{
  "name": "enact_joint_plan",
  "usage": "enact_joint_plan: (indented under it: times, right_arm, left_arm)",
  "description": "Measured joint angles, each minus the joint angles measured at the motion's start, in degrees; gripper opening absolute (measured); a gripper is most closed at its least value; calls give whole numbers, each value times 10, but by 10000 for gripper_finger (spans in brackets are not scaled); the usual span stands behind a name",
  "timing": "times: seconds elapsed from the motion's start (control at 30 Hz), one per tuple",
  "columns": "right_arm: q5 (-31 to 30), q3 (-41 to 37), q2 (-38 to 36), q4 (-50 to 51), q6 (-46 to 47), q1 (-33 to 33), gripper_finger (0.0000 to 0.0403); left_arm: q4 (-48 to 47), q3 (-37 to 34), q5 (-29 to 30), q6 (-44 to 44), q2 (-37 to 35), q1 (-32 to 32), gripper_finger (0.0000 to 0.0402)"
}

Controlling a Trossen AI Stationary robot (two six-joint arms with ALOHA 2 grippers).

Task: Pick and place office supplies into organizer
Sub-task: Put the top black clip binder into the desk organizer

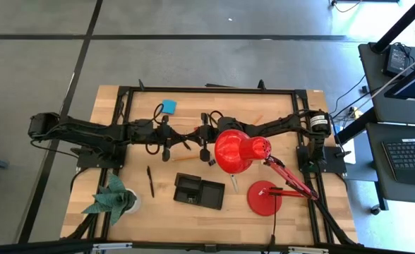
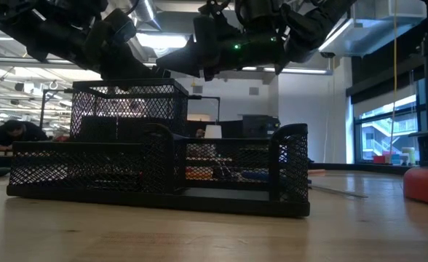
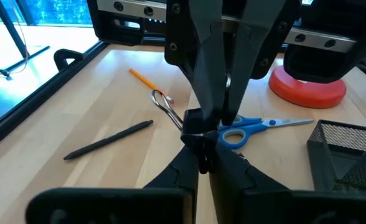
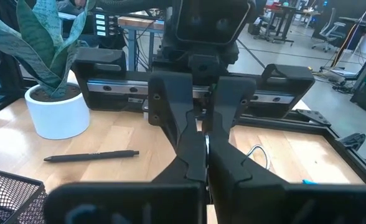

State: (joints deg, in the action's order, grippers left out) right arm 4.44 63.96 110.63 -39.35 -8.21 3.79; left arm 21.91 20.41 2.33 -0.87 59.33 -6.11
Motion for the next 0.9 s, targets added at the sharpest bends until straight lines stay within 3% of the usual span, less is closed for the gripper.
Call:
enact_joint_plan:
  times: [0.2,0.53,0.7,0.9]
  right_arm:
    - [4,0,0,1,-2,0,43]
    - [1,1,0,8,-26,-1,165]
    - [-1,1,0,7,-33,0,200]
    - [-83,0,-19,13,-69,-1,210]
  left_arm:
    - [1,0,0,4,0,0,17]
    - [2,0,2,4,0,0,16]
    - [2,0,2,3,0,0,16]
    - [2,1,4,0,0,-1,16]
